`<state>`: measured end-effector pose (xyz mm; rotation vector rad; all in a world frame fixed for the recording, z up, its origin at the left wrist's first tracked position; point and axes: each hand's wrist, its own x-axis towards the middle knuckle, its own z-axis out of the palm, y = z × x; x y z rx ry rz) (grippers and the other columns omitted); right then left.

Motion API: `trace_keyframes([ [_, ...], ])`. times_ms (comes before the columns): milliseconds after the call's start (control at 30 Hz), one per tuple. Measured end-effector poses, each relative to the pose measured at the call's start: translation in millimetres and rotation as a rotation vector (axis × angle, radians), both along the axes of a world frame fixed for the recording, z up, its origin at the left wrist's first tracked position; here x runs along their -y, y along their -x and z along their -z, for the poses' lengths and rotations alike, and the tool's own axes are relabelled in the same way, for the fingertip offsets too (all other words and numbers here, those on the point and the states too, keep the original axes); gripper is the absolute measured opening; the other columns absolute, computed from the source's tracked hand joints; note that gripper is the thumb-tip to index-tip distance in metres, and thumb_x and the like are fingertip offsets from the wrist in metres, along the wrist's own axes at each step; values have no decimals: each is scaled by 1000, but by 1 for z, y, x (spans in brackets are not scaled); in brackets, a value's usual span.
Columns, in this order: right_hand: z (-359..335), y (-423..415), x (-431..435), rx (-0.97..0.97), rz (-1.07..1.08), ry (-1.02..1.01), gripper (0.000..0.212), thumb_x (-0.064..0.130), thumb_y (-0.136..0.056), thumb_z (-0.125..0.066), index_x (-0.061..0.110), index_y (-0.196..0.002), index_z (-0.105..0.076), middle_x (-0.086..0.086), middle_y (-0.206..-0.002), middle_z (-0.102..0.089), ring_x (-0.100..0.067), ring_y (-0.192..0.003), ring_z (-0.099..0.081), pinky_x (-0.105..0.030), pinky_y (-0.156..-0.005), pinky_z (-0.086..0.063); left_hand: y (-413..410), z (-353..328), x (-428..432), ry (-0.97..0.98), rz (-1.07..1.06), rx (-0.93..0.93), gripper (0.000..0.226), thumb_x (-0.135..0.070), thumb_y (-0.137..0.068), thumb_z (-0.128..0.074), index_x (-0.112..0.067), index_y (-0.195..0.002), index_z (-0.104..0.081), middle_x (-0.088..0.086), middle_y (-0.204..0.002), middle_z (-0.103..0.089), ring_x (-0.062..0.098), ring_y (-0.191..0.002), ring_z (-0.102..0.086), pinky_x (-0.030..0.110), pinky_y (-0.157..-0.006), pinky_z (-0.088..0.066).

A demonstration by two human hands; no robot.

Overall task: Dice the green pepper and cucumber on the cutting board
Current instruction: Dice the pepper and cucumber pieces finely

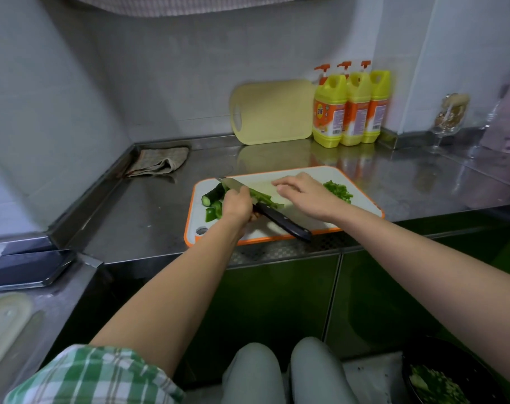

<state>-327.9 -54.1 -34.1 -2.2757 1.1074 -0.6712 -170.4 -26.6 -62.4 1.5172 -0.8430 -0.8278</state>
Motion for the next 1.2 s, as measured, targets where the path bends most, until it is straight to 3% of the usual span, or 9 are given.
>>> trace_keyframes([
  [67, 5, 0, 2, 14, -46, -134, 41, 41, -104, -33, 36, -142, -47, -7, -136, -35, -21, -129, -36, -29, -107, -25, -7, 3, -2, -19, -23, 13, 33, -13, -100, -29, -13, -70, -42, 8, -64, -44, 19, -47, -38, 22, -42, -31],
  [133, 12, -7, 0, -78, -109, -172, 40, 51, -102, -27, 51, -141, -39, 2, -154, -17, -22, -144, -15, -45, -119, -11, -8, 3, -3, -29, -44, -7, 32, -13, -100, -28, -13, -71, -42, 8, -64, -43, 19, -48, -37, 24, -43, -31],
  [267, 23, -23, -4, -189, -75, -172, 53, 55, -101, -21, 42, -152, -18, 8, -162, 0, -21, -149, 5, -46, -118, 0, -7, 4, -3, -9, -70, 2, 32, -14, -100, -29, -11, -72, -47, 9, -66, -46, 21, -53, -41, 27, -48, -36],
  [500, 26, -29, 2, -243, 107, -234, 63, 56, -101, -18, 26, -155, -9, -4, -163, 2, -29, -149, 4, -43, -117, -1, -13, 9, 0, -22, -96, 57, 30, -20, -95, -34, -12, -72, -52, 9, -69, -52, 29, -67, -49, 38, -66, -40],
  [667, 25, -40, 3, -235, -36, -129, 50, 55, -101, -12, 50, -150, -17, 10, -162, 5, -18, -148, 11, -46, -116, 5, -11, 7, -1, -21, -91, 67, 29, -19, -94, -34, -12, -72, -53, 11, -70, -53, 29, -68, -50, 36, -64, -42],
  [800, 24, -41, 2, -233, 69, -191, 65, 61, -98, -14, 30, -155, -12, 0, -163, 0, -24, -149, 5, -42, -116, 0, -10, 7, 0, -12, -105, 99, 31, -20, -92, -34, -11, -67, -51, 12, -66, -51, 32, -71, -49, 39, -65, -40],
  [967, 24, -41, 5, -223, 61, -175, 59, 59, -99, -15, 37, -154, -14, 7, -163, 2, -21, -149, 7, -45, -116, 4, -10, 6, 0, -16, -138, 149, 41, -26, -91, -34, 3, -93, -63, 32, -98, -64, 48, -90, -60, 52, -81, -51],
  [1067, 18, -39, 2, -272, 83, -176, 56, 53, -102, -15, 31, -154, -16, 2, -163, 1, -23, -149, 6, -44, -117, 3, -8, 3, -2, -19, -137, 149, 30, -26, -89, -35, -10, -72, -55, 15, -74, -56, 36, -76, -53, 41, -70, -44],
  [1200, 13, -40, 3, -325, 98, -135, 53, 52, -102, -11, 37, -152, -21, 2, -163, 4, -21, -149, 11, -48, -116, 5, -6, 1, -4, -17, -146, 126, 29, -26, -89, -36, -13, -68, -51, 8, -69, -51, 31, -72, -48, 40, -69, -42],
])
